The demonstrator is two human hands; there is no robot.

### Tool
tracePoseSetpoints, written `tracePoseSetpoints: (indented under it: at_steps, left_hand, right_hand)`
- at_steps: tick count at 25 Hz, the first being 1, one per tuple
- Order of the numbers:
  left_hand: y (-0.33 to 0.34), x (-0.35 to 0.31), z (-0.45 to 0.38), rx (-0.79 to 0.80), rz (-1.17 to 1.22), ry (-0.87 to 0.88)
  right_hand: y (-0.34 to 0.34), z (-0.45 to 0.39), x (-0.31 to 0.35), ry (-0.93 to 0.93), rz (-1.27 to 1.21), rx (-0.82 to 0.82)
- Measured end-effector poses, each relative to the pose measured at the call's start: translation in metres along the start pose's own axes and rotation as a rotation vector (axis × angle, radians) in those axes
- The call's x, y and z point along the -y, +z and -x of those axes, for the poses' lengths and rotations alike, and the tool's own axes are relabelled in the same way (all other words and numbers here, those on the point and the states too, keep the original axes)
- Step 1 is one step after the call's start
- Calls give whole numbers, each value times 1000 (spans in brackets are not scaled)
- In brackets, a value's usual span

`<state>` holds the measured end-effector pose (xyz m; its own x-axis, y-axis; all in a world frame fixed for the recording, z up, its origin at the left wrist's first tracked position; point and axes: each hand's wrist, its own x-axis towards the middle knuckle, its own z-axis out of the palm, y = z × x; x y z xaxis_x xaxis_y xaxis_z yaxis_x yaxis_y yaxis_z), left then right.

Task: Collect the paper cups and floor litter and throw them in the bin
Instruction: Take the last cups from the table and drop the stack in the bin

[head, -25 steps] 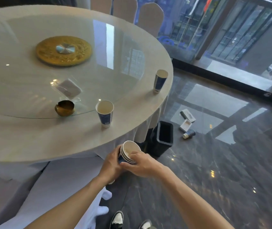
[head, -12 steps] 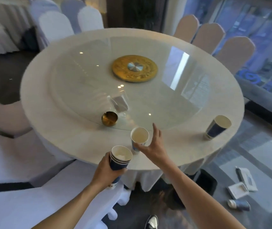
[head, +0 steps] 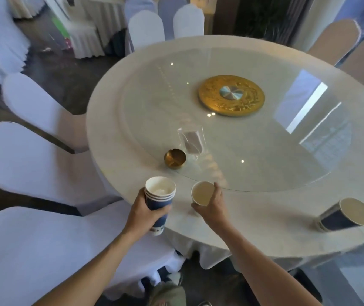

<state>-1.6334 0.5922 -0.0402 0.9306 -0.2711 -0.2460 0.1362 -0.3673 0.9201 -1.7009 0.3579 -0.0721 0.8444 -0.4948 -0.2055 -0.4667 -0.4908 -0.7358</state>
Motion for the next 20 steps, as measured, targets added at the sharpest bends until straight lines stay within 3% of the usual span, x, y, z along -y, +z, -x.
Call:
tracePoseSetpoints:
  at_steps: [4,10,15,20]
  left_hand:
    - [17,-48,-41,-30,56,60]
    - [90,-137,-94,92,175,256]
    - [165,-168,-96,349,237,306]
    - [229,-157,-78,624,150,304]
  right_hand:
    - [-11,-7,-13,32,-43,-60]
    - [-61,-13,-30,68,-67,-183]
    - [-99,3,-39,195,-132,-266]
    - [-138,28,-44,253,-247,-393]
